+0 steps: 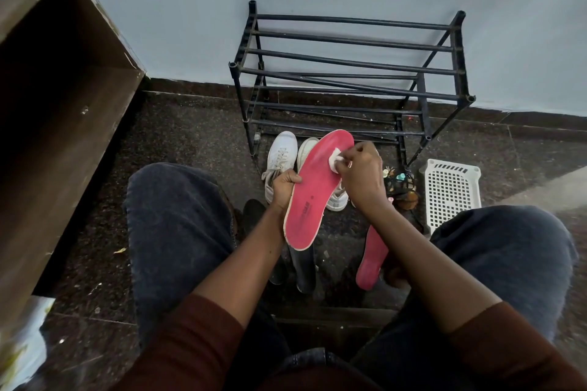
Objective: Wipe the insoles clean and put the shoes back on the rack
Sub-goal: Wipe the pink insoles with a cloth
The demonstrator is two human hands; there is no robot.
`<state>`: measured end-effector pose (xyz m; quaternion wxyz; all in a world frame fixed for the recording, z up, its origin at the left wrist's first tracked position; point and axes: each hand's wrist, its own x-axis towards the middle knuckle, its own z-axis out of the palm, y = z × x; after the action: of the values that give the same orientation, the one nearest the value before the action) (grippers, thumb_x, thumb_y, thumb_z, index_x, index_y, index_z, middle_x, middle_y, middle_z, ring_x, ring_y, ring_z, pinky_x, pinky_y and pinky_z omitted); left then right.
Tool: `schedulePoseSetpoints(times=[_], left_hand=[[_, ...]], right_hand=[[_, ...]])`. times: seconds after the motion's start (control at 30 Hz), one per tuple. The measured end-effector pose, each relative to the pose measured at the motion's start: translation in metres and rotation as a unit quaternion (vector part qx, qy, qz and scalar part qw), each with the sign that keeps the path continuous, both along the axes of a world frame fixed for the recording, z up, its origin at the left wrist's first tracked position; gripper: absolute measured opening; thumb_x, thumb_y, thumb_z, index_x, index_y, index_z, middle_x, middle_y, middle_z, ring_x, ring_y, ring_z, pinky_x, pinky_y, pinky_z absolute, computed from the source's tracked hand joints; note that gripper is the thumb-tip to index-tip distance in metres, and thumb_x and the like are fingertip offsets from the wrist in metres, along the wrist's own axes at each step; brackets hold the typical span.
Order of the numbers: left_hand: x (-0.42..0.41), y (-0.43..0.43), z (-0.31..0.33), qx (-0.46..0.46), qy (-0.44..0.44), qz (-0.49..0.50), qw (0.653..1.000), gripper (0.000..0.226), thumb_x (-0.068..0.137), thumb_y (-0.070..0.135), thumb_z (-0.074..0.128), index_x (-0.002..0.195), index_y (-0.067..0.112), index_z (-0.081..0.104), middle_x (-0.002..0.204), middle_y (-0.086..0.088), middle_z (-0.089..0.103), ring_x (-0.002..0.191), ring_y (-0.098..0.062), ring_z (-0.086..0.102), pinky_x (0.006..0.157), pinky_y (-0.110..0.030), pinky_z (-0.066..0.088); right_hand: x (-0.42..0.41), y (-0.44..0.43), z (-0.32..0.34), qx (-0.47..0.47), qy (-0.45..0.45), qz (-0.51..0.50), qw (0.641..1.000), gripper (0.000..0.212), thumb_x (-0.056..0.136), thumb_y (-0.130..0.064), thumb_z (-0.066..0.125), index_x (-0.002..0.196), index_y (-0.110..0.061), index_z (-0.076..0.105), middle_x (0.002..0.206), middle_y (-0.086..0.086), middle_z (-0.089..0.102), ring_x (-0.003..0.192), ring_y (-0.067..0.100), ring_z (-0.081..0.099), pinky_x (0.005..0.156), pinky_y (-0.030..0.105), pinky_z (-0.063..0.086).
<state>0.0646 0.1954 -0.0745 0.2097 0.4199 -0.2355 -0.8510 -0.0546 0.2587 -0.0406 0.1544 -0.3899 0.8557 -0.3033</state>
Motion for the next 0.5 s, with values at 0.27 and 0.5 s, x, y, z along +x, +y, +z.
schedulePoseSetpoints(times=[0.27, 0.5], left_hand=[[-0.003, 0.006, 0.002, 0.019, 0.024, 0.025, 0.999, 0.042, 0.057, 0.013, 0.03, 0.052, 0.007, 0.071, 0.056, -0.007, 0.065, 0.049, -0.019, 0.063, 0.057, -0.022, 0.049], [-0.008, 0.009, 0.002, 0.0, -0.024, 0.043, 0.999, 0.021, 0.054, 0.007, 0.033, 0.074, 0.01, 0.037, 0.079, -0.011, 0.039, 0.068, -0.029, 0.041, 0.068, -0.038, 0.037]], right_hand=[[0.034, 0.017, -0.001, 0.04, -0.06, 0.09, 0.993, 0.013, 0.081, -0.016, 0.064, 0.072, -0.007, 0.068, 0.054, -0.002, 0.054, 0.052, 0.013, 0.05, 0.044, 0.011, 0.031], [0.008, 0.003, -0.003, 0.029, 0.007, 0.0, 1.0, 0.02, 0.086, -0.015, 0.059, 0.081, 0.002, 0.069, 0.075, 0.018, 0.067, 0.067, 0.03, 0.062, 0.062, 0.039, 0.052]])
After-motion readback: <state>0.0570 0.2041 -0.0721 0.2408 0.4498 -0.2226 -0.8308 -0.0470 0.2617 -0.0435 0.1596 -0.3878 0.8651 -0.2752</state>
